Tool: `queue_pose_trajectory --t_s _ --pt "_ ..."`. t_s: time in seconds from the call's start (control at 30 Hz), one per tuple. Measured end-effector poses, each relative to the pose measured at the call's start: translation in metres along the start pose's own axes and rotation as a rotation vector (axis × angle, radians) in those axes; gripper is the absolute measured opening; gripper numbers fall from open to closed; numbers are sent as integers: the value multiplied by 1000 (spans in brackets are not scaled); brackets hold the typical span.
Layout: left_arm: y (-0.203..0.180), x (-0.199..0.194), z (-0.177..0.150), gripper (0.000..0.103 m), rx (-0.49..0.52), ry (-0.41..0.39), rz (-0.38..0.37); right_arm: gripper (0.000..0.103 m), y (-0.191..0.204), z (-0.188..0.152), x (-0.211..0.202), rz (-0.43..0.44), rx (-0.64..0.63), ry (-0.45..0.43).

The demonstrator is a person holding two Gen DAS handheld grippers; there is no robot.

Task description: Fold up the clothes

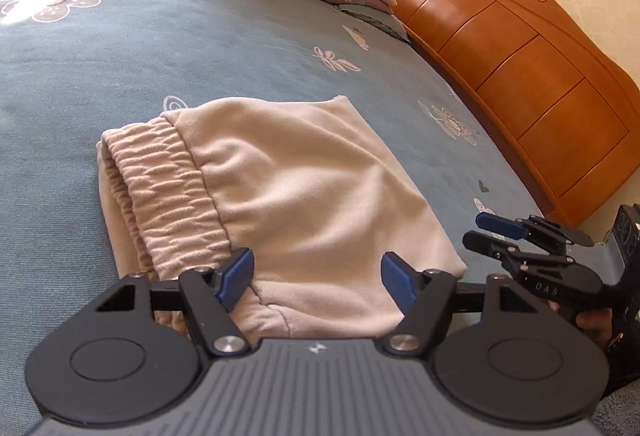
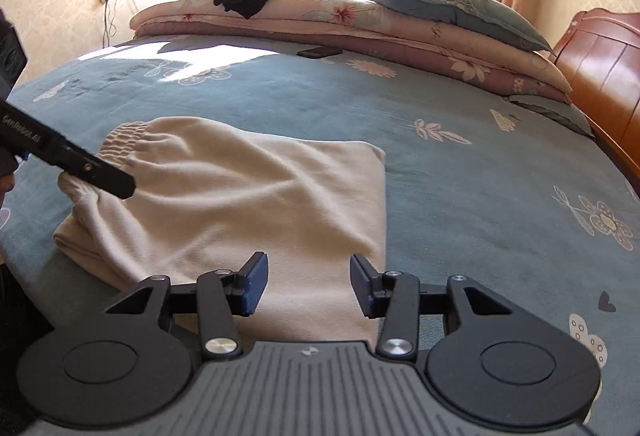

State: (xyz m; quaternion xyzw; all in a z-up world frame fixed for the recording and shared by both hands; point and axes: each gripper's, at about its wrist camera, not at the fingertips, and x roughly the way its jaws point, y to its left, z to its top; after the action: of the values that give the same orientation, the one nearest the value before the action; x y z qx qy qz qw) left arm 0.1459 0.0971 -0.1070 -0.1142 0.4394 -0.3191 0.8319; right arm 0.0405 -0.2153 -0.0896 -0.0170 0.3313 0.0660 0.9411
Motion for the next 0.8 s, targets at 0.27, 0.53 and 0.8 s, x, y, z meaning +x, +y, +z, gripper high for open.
queue_pose_trajectory --t_s 0.27,0.53,0.8 --pt "-49 6 8 77 134 10 143 71 -61 -7 8 346 402 38" --pt "-36 19 -2 78 66 49 183 71 -48 -29 33 348 419 169" --pt "-60 16 10 82 133 15 265 80 -73 -25 -10 127 353 -1"
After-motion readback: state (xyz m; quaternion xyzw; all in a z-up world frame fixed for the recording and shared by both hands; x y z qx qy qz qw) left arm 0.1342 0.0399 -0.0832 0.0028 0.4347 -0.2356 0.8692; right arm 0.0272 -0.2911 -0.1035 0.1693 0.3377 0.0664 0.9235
